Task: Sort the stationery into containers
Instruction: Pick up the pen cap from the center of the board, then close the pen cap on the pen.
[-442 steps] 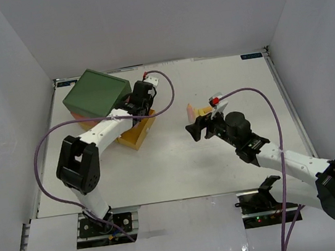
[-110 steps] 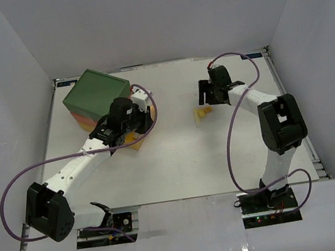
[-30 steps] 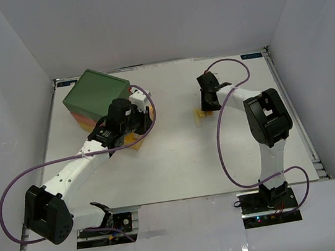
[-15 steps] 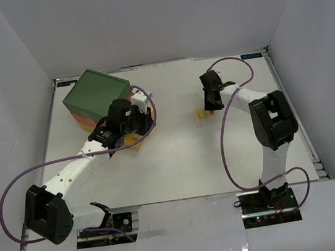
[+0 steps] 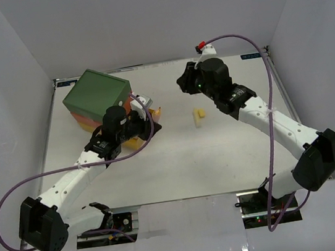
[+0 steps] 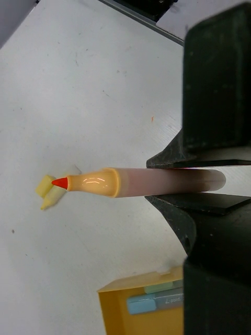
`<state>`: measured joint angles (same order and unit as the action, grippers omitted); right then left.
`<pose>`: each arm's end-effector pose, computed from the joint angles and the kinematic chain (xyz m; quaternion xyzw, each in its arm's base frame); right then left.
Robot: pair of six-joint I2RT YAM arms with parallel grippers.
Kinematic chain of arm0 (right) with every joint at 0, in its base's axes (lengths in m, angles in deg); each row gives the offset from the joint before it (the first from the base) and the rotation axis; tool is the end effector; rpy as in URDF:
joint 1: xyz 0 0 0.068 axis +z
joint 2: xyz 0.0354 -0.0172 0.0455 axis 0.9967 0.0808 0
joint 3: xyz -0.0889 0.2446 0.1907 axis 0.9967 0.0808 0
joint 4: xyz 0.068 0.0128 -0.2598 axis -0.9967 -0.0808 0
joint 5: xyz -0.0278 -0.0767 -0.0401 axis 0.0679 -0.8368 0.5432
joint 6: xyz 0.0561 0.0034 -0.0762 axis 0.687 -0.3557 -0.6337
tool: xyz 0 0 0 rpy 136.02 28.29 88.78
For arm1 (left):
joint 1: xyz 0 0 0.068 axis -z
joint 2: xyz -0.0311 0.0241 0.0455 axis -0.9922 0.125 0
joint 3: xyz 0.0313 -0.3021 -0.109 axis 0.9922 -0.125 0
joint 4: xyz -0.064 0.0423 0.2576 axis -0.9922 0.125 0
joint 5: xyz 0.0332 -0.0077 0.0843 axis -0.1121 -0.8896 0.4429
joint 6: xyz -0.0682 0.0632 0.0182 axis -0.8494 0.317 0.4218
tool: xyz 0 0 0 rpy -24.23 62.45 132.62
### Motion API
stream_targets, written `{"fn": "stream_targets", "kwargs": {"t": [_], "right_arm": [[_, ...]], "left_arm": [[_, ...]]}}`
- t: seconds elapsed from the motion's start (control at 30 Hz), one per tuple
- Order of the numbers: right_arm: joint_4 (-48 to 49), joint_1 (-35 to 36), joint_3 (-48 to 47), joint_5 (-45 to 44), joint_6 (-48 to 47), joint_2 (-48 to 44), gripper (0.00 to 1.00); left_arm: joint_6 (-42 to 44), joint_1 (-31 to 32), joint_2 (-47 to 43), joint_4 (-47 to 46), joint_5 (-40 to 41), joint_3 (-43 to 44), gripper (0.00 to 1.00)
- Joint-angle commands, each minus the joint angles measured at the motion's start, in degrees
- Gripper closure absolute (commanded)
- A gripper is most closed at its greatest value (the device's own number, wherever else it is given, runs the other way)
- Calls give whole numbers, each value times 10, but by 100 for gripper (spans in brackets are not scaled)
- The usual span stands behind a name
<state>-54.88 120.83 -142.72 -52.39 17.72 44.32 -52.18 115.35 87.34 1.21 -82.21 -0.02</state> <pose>0.3236 0.2097 0.4191 -0.0132 0.7841 0.2403 0.5721 0.2338 -0.1845 0.3169 0.2996 0.7794 -0.3050 0.4581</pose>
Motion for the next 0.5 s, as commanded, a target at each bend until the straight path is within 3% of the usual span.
{"fn": "stream_targets", "kwargs": {"t": [0.0, 0.47], "right_arm": [[98, 42, 15, 12, 20, -10, 92], [206, 143, 43, -27, 39, -33, 92]], "left_arm": [[17, 9, -34, -53, -36, -14, 99], [15, 24, -72, -101, 29, -48, 100]]}}
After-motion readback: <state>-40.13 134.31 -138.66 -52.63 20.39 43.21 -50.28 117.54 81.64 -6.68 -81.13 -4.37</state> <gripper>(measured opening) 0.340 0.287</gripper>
